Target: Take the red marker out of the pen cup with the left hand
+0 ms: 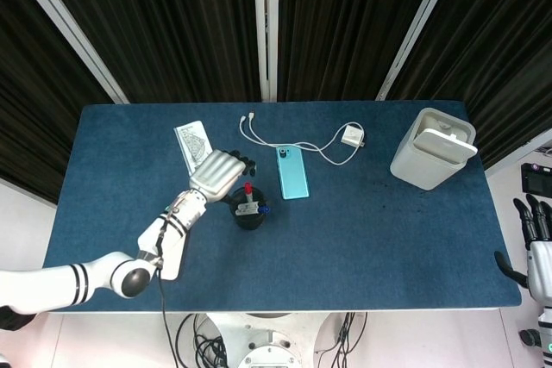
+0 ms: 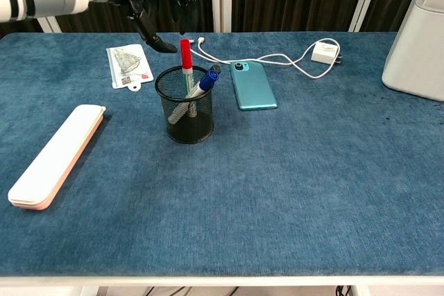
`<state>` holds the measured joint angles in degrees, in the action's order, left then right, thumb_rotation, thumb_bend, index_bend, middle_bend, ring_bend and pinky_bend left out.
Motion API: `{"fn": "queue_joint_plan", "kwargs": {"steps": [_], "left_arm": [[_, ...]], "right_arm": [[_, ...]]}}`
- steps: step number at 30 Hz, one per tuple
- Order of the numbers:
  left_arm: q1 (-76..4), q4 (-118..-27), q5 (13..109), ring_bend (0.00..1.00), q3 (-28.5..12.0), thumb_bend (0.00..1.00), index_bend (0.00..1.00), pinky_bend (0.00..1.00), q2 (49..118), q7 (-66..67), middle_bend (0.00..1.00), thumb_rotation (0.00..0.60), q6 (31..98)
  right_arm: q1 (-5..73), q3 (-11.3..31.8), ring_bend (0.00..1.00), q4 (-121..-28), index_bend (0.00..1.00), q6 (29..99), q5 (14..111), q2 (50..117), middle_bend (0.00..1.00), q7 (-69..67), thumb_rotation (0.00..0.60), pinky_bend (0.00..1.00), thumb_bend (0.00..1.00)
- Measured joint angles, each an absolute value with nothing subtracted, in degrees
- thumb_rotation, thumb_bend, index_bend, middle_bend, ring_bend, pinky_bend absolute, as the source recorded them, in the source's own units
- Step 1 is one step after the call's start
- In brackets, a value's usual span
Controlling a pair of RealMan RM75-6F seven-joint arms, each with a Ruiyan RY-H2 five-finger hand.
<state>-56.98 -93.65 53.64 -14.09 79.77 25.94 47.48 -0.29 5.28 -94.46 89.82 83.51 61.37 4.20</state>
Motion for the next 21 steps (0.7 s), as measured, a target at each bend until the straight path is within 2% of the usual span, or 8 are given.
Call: {"fn": "queue_joint_plan", "kwargs": {"steps": [10,21], "left_arm": [[-58.8,-91.9,49.1,0.32,-12.7,0.25,0.46,0.48,81.7,28.7,0.4,0.6,48.9],[-59.9,-91.8,47.5,0.32,-11.7,0.26,0.48,0.48,81.7,29.0,0.4,0.6,48.9]], "right_arm": [[0.0,5.7,0.0,-94.7,0.0,87.6,80.7,60.9,0.0,4.0,0.6,0.0,0.2],[0.0,5.8,0.0,-94.0,0.0,87.6,80.5,61.3,0.0,3.5,0.6,0.0,0.2]]}}
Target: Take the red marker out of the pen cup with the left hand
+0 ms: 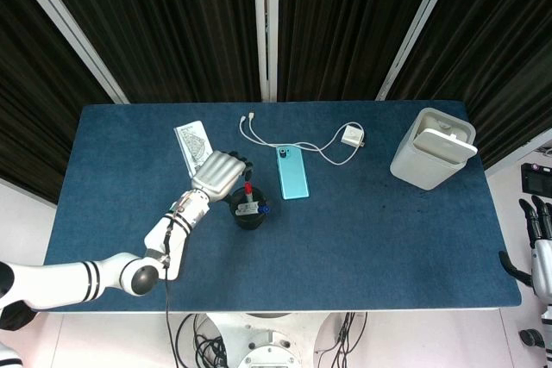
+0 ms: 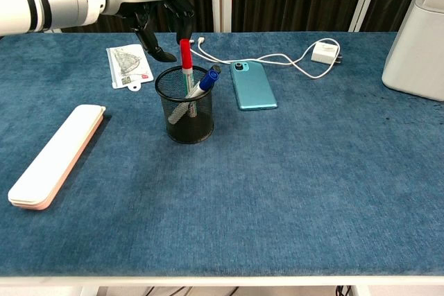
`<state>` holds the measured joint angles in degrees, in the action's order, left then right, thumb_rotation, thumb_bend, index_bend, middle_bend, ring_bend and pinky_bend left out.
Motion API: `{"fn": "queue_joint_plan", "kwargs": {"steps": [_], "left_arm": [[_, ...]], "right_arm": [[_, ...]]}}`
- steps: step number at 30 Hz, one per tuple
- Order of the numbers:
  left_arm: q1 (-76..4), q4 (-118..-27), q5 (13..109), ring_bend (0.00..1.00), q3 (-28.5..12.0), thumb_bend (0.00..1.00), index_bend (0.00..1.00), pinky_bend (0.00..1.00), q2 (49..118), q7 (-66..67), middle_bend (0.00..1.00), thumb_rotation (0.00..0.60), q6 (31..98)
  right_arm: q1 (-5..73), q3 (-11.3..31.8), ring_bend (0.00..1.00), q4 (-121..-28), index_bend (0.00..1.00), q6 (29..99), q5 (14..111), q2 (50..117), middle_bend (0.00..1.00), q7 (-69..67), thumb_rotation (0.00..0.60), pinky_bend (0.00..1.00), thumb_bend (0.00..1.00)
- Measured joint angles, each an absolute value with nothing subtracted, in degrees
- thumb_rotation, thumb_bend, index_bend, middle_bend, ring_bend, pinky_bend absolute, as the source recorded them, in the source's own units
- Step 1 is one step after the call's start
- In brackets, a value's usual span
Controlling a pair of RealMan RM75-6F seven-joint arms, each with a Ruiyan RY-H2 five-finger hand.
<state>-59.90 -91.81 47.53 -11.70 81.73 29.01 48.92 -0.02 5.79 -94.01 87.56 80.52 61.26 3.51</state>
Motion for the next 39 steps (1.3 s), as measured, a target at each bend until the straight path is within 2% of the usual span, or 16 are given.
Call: {"fn": "queue_joint_plan", "kwargs": {"steps": [31,39], "left_arm": [[-62.1,-91.6,45.2,0.32,-10.8,0.34,0.51,0.49,82.0,27.4,0.41,0.6,48.4],[-62.3,-91.8,45.1,0.32,-10.8,0.35,0.55,0.49,82.0,26.9,0.42,0.6,48.7]], "right_arm": [[0.4,5.9,0.0,-93.1,0.0,86.2,79.6,61.6,0.0,2.6,0.6,0.0,0.21],[0.4,5.9,0.0,-92.9,0.0,86.1,79.6,61.6,0.0,2.7,0.6,0.0,0.21]]}}
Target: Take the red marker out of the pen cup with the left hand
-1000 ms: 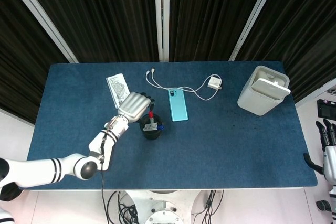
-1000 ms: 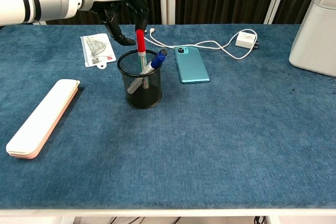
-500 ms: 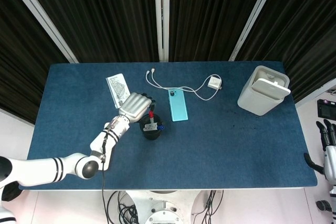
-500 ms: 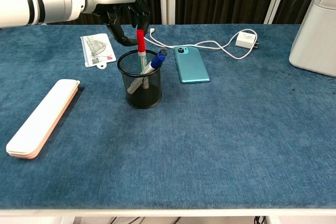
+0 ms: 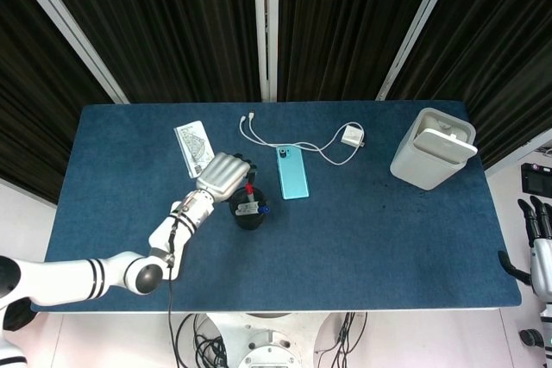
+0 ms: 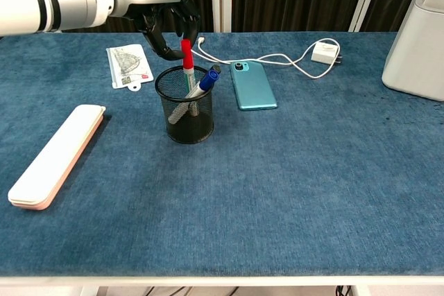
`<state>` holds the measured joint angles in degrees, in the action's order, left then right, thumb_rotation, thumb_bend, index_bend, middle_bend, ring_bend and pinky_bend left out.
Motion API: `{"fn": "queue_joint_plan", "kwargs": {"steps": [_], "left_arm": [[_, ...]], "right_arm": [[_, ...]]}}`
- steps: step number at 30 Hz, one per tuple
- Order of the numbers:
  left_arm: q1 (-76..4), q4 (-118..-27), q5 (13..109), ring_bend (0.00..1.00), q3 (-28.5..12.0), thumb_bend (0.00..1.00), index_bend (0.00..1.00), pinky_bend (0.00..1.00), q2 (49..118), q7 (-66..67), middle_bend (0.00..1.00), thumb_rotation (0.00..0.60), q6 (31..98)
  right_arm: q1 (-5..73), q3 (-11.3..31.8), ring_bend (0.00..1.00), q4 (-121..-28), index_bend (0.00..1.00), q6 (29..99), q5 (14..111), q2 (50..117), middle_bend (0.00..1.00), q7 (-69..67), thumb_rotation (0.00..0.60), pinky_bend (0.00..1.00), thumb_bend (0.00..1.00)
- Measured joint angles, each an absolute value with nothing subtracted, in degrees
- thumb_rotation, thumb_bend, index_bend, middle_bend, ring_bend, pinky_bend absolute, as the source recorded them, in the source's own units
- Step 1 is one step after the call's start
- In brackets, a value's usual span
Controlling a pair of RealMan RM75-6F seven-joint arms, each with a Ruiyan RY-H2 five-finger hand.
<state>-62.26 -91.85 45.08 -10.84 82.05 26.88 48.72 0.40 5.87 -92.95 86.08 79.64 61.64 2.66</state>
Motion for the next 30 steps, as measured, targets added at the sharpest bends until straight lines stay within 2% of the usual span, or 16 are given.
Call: {"fn": "queue_joint_plan", "kwargs": {"steps": [15,22,30], "left_arm": [[-61.7,-94.8,42.3,0.32,-11.9,0.37,0.61,0.49,79.5,23.3,0.43,0.6,47.9],[-60.8,-99.8,41.8,0.32,-13.3,0.38,0.63,0.49,74.9,20.6,0.44,0.6,47.6],[-59.1,-107.6,43.3,0.32,-16.0,0.38,0.65,0.5,67.7,19.3,0.46,0.6,52.3]], "right_arm": [[0.4,5.8,0.0,-93.2,0.0,86.1,79.8,61.5,0.0,2.9,0.6,0.0,0.21],[0.3,5.7,0.0,-94.0,0.0,86.6,80.2,61.4,0.0,3.7,0.6,0.0,0.21],[0.1,5.7,0.0,-94.8,0.0,87.2,80.4,61.3,0.0,4.8,0.6,0.0,0.21]]}}
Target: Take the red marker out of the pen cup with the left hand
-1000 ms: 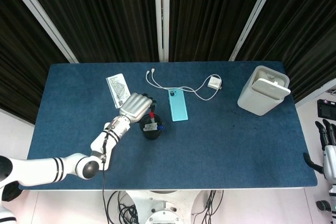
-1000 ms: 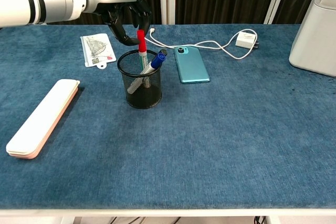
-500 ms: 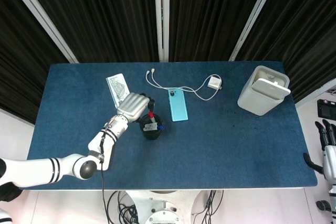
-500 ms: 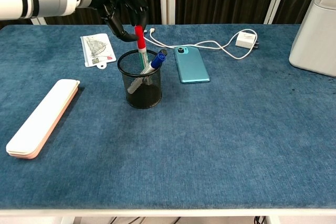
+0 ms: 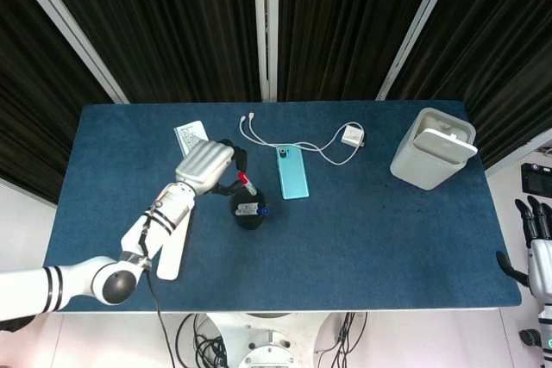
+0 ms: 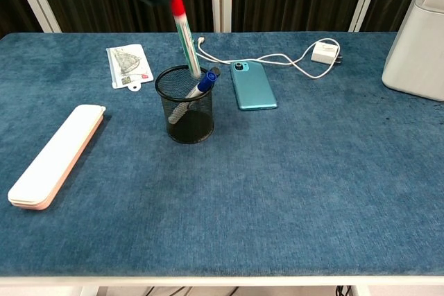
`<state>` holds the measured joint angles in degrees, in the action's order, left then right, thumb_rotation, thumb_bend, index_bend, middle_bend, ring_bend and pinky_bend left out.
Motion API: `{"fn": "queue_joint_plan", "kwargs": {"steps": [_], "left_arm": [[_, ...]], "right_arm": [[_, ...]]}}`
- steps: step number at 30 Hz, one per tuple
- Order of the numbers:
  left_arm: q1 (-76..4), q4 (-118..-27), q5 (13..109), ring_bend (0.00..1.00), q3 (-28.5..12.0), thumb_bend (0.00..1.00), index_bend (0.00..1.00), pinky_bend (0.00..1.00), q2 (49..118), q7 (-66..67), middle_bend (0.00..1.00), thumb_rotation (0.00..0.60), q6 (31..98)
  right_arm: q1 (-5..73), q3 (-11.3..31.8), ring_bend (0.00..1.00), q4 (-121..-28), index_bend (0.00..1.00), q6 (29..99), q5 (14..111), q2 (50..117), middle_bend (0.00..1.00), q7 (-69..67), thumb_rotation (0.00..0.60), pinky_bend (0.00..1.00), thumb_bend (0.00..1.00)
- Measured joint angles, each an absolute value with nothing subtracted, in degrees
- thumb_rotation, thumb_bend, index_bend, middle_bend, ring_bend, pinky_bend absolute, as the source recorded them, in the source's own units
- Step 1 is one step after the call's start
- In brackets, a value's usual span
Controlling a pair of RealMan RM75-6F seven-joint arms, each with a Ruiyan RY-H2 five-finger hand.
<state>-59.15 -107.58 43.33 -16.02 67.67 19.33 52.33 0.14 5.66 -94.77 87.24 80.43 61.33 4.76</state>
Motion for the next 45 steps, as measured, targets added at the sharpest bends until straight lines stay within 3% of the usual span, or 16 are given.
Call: {"fn": "queue_joint_plan", "kwargs": {"steps": [6,10,20,29,33,36,39,40,42,45], "left_arm": [[-56.8,-111.0,43.4,0.32,-18.7,0.38,0.69,0.5,61.2,17.7,0.47,0.6,56.4],[-55.4,-109.9,42.6,0.32,-18.3,0.38,0.7,0.5,59.9,17.3,0.48,0.6,57.2],[-51.8,-99.9,41.2,0.32,-14.5,0.38,0.7,0.5,63.1,10.9,0.48,0.6,52.3],[-47.6,-89.8,45.5,0.32,-12.1,0.38,0.69,0.5,67.7,2.5,0.48,0.6,47.6],[-46.9,-87.7,46.8,0.32,-11.5,0.37,0.65,0.49,68.4,0.7,0.47,0.6,45.1],[-46.6,-86.4,47.7,0.32,-11.5,0.36,0.51,0.48,68.5,-0.5,0.46,0.6,43.6],[-46.3,-85.6,48.8,0.29,-11.5,0.34,0.24,0.45,68.5,-1.4,0.42,0.6,42.5],[-46.3,-85.6,48.9,0.25,-11.4,0.32,0.11,0.42,68.3,-1.6,0.36,0.6,41.9],[-46.4,-85.7,48.8,0.18,-11.3,0.3,0.02,0.38,67.8,-1.7,0.27,0.6,40.5],[-46.4,-85.6,49.1,0.11,-11.5,0.28,0.0,0.34,67.6,-1.8,0.17,0.6,39.6]], "right_arm": [[0.0,5.7,0.0,-94.8,0.0,87.5,80.3,61.3,0.0,4.8,0.6,0.0,0.21],[0.1,5.7,0.0,-94.7,0.0,87.3,80.3,61.4,0.0,5.0,0.6,0.0,0.21],[-0.2,5.7,0.0,-95.0,0.0,87.5,79.8,61.2,0.0,5.2,0.6,0.0,0.21],[-0.1,5.8,0.0,-95.0,0.0,87.2,79.7,61.3,0.0,5.3,0.6,0.0,0.21],[0.0,5.7,0.0,-95.1,0.0,87.1,79.7,61.4,0.0,5.5,0.6,0.0,0.21],[-0.1,5.7,0.0,-95.2,0.0,87.2,79.7,61.3,0.0,5.5,0.6,0.0,0.21],[-0.1,5.8,0.0,-95.2,0.0,87.2,79.6,61.2,0.0,5.3,0.6,0.0,0.21],[-0.1,5.8,0.0,-95.2,0.0,87.2,79.5,61.2,0.0,5.3,0.6,0.0,0.21],[-0.1,5.9,0.0,-95.0,0.0,87.1,79.3,61.2,0.0,5.2,0.6,0.0,0.21],[0.0,5.9,0.0,-94.9,0.0,86.9,79.3,61.3,0.0,5.0,0.6,0.0,0.21]]}}
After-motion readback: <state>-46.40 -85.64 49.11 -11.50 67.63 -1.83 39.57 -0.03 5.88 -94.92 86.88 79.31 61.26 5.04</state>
